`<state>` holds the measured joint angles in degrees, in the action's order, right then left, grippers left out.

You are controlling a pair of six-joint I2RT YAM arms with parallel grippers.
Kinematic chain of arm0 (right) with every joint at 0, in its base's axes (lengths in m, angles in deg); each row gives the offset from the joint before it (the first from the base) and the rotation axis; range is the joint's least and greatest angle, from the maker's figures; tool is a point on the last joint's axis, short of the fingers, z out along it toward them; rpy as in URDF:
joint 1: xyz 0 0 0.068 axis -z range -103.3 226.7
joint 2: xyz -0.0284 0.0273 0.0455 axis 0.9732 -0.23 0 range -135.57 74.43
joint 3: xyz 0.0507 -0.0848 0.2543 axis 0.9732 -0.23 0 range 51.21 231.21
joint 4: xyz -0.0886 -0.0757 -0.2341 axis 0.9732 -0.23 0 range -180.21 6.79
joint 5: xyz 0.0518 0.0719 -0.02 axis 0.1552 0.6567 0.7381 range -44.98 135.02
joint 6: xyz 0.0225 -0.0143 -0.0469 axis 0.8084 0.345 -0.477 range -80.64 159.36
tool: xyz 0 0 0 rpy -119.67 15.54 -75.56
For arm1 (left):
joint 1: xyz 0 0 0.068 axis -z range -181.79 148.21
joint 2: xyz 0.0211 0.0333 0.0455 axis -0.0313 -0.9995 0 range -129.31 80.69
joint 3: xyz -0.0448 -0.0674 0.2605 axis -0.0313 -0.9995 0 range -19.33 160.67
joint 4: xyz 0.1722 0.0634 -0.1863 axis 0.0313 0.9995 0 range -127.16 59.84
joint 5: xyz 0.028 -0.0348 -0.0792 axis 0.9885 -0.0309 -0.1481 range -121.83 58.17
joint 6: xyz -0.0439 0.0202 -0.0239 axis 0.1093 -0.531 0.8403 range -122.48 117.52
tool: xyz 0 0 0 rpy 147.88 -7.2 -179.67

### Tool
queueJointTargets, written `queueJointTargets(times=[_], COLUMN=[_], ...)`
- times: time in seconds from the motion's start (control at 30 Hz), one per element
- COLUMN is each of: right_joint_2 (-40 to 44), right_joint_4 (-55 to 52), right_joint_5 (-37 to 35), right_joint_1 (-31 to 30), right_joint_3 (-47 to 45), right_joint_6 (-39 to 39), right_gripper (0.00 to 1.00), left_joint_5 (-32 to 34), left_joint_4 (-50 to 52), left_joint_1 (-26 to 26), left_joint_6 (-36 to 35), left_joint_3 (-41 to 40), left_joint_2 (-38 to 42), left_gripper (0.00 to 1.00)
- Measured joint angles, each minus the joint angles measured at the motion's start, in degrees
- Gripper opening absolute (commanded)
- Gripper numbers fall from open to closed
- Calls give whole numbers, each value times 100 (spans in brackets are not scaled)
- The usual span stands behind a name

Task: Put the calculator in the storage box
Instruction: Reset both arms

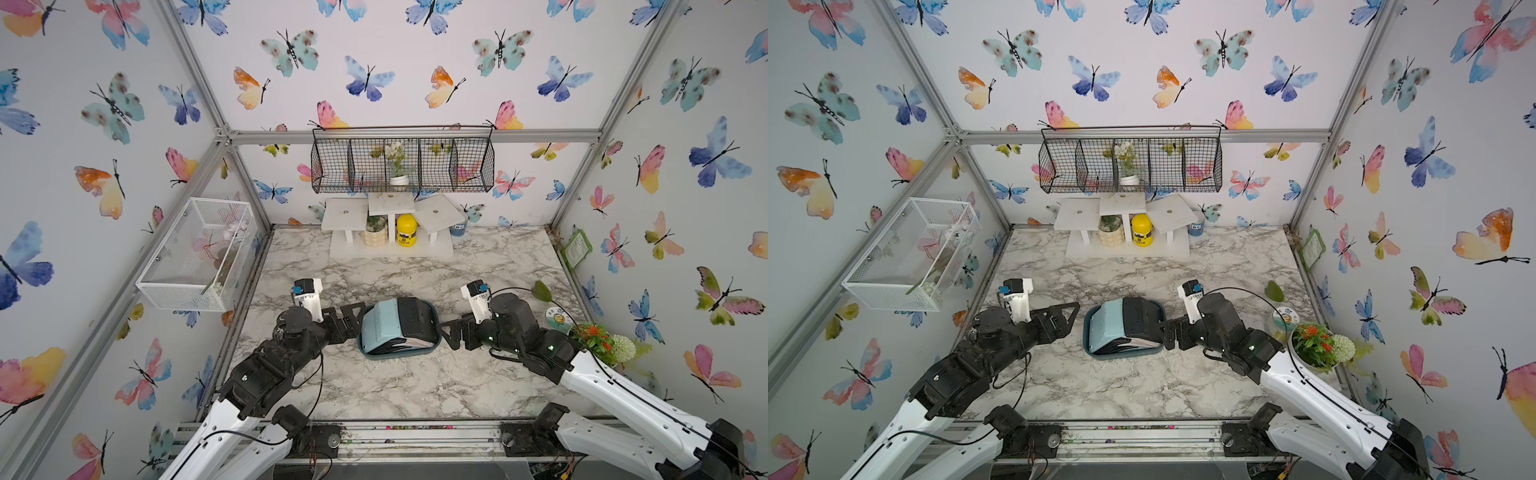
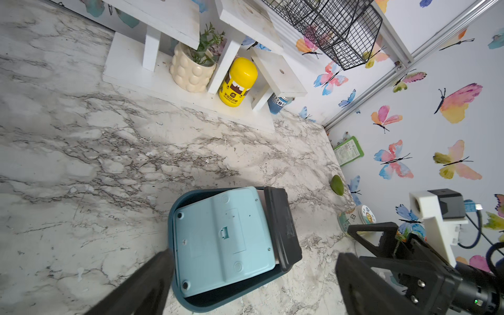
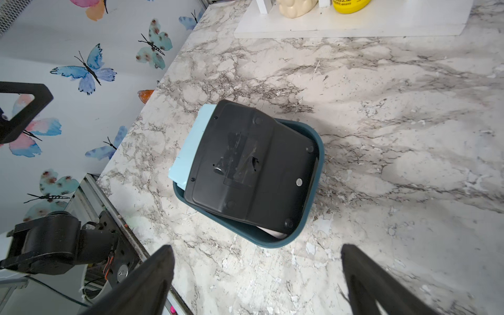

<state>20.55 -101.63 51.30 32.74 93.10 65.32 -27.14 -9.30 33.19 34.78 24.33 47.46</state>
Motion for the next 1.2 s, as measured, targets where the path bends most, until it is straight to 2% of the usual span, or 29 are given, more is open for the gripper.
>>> queueJointTargets(times=[0.3,0.43,0.57,0.67,0.83,0.9,1.07,1.2], right_joint_2=[476,315,15,-22,247,343,415,468], right_joint_4=[188,177,234,402,1043,1266,1751,2269], right_joint_5=[-1226,-1832,-2151,-2308,-2702,-2874,-3091,-3158], right_joint_1=[0,0,0,0,0,31,380,732], right_joint_3=[-468,-402,-256,-284,-603,-717,-901,-1137], right_joint_6=[-413,-623,-883,-1119,-1657,-1849,-2221,-2452], right_gripper=[98,99,98,98,98,99,99,99], left_joint_5=[804,1366,1856,1928,1200,1045,839,448], left_joint_4=[-470,-776,-1145,-1467,-2240,-2505,-2909,-3254], left_joint_1=[0,0,-85,-640,-2413,-2765,-3158,-3838], left_joint_6=[-26,-160,-387,-487,-629,-741,-894,-949], left_joint_3=[-1078,-1311,-1357,-1342,-1692,-1886,-2107,-2129], left_joint_2=[645,424,55,-330,-636,-638,-748,-1110], left_gripper=[99,99,99,99,99,99,99,99])
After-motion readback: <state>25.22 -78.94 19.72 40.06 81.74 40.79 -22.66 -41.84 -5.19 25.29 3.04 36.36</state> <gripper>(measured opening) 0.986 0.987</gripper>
